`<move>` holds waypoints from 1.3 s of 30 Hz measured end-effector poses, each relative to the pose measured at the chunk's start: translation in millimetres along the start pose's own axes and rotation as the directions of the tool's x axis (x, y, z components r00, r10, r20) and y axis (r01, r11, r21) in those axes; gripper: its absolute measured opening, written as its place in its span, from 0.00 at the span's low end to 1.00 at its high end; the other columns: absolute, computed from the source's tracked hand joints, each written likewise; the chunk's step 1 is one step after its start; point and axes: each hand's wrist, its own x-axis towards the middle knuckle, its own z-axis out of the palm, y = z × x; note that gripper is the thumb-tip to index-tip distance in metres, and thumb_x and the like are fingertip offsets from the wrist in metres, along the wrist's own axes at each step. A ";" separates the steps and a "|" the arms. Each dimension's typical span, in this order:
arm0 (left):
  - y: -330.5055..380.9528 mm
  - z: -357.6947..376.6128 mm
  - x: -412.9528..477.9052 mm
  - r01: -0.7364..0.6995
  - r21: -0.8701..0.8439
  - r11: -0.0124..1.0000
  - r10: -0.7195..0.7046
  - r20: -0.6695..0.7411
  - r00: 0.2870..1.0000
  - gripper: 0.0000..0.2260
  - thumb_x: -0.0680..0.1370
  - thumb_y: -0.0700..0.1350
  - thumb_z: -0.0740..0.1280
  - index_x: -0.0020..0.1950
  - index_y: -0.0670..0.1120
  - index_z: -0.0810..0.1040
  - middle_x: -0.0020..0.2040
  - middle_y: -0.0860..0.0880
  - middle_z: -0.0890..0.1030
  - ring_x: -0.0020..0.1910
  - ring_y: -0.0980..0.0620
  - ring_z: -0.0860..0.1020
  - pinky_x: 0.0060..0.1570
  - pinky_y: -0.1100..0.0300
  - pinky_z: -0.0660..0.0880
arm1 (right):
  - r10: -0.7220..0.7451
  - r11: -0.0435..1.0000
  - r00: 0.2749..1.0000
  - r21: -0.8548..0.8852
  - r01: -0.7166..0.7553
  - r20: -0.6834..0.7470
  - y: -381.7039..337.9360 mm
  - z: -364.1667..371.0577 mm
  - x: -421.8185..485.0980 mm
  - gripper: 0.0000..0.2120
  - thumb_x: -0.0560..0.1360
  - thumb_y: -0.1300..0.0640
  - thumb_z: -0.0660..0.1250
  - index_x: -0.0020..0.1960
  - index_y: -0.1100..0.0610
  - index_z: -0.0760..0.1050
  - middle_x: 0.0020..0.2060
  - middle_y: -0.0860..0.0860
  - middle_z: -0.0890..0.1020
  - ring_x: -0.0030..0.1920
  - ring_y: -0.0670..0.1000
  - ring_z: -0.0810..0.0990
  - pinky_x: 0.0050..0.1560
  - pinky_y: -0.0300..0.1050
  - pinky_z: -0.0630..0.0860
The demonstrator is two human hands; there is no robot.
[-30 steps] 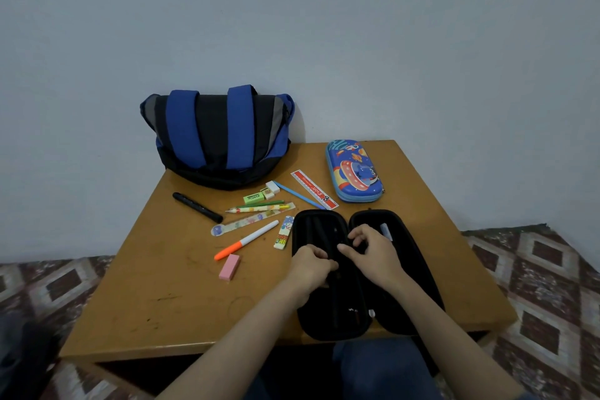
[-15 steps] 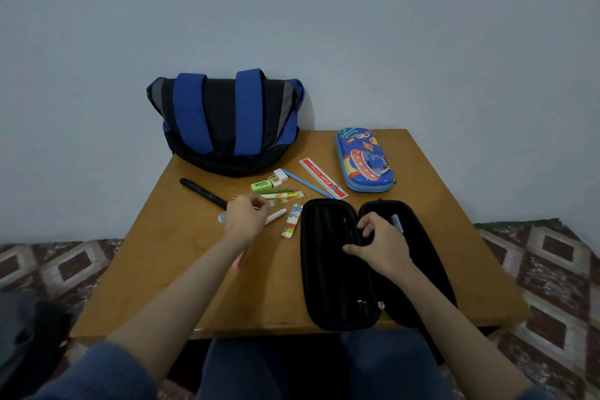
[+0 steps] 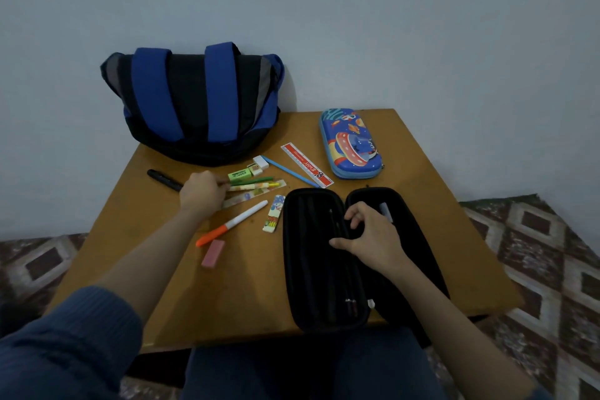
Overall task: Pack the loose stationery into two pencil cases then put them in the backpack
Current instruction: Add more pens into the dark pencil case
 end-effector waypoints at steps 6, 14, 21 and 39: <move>-3.0 3.1 3.3 -0.042 0.048 0.998 0.039 0.066 0.997 0.14 0.78 0.43 0.64 0.63 0.46 0.78 0.57 0.42 0.79 0.52 0.44 0.76 0.46 0.53 0.75 | -0.008 1.000 1.000 0.020 0.008 -0.010 -1.0 -0.5 -1.6 0.20 0.65 0.50 0.76 0.48 0.51 0.68 0.43 0.46 0.73 0.48 0.47 0.75 0.56 0.43 0.65; -0.4 -6.2 -7.5 -0.019 -0.227 0.974 0.009 -0.045 0.999 0.10 0.76 0.43 0.68 0.56 0.42 0.82 0.50 0.44 0.83 0.41 0.51 0.76 0.38 0.59 0.72 | -0.014 1.000 0.999 0.028 0.015 -0.029 1.4 3.2 0.1 0.20 0.64 0.50 0.77 0.48 0.51 0.68 0.42 0.45 0.73 0.47 0.46 0.75 0.49 0.44 0.69; 27.8 -45.6 -34.3 -0.065 -0.759 0.648 -0.087 -0.159 0.984 0.06 0.74 0.41 0.70 0.50 0.42 0.82 0.46 0.49 0.81 0.49 0.54 0.77 0.49 0.63 0.72 | -0.032 0.999 0.999 0.017 0.032 -0.040 2.9 4.8 -0.9 0.20 0.65 0.50 0.76 0.49 0.52 0.68 0.43 0.46 0.73 0.47 0.47 0.74 0.46 0.40 0.66; 83.9 -9.4 -115.7 0.022 -0.779 0.627 -0.036 -0.001 0.999 0.17 0.74 0.37 0.69 0.60 0.50 0.71 0.42 0.49 0.80 0.43 0.52 0.81 0.46 0.52 0.81 | -0.012 0.999 0.998 0.039 0.014 -0.055 6.0 6.6 1.8 0.20 0.64 0.50 0.77 0.49 0.51 0.69 0.43 0.47 0.74 0.46 0.47 0.75 0.44 0.43 0.72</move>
